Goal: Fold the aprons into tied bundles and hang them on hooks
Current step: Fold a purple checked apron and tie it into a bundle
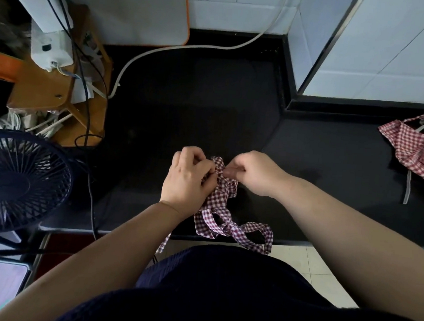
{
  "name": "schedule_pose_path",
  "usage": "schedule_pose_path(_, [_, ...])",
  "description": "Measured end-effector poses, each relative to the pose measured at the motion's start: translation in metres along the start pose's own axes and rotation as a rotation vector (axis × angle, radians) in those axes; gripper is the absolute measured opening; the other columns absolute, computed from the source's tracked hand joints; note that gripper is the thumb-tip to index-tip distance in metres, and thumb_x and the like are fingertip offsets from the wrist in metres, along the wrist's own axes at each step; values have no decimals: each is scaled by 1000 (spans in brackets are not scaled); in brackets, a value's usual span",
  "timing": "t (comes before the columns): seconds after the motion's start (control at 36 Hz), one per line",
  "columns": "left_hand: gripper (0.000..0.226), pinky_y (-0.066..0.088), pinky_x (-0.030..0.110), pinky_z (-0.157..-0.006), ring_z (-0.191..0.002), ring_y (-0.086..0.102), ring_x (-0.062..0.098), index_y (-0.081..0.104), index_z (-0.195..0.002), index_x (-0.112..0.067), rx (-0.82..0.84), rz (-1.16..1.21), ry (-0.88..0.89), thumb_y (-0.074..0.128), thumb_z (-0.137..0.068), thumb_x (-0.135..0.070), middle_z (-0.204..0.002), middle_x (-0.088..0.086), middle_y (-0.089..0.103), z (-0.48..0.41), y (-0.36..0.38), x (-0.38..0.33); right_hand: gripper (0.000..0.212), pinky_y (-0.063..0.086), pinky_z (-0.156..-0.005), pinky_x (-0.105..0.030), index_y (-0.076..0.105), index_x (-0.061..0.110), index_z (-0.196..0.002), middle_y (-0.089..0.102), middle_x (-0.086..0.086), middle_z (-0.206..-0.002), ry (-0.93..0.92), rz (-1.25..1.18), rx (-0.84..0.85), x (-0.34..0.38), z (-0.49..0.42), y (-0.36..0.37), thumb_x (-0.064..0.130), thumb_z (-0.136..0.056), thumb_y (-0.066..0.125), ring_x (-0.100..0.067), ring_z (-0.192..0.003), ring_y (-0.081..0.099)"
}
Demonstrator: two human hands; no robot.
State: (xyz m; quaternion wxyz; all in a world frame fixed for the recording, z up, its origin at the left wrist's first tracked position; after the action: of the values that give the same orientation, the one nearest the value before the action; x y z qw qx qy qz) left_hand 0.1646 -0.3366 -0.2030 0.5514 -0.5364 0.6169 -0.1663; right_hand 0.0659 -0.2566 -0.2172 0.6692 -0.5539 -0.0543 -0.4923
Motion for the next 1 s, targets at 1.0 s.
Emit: schedule_pose_path(1.0, [14,34,14,-81,-105,45,16,66,-100,-10,283,173,-148,65,-90,-19,-104,-7,47,7,5,16,27,41,-86,-22,62,16,-122,63,0,-119,-103,110,179,20,-14,18,20,-96,54,-14,-107,58])
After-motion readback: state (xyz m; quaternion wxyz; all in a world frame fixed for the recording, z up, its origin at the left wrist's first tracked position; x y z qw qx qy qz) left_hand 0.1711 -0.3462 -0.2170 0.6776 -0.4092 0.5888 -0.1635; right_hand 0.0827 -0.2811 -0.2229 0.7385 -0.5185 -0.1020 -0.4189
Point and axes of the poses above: each hand's wrist, its own z-axis away from the middle knuckle, its own y-axis out of the palm, x = y × z, the point moved 9 cm from there along -z, towards the middle knuckle
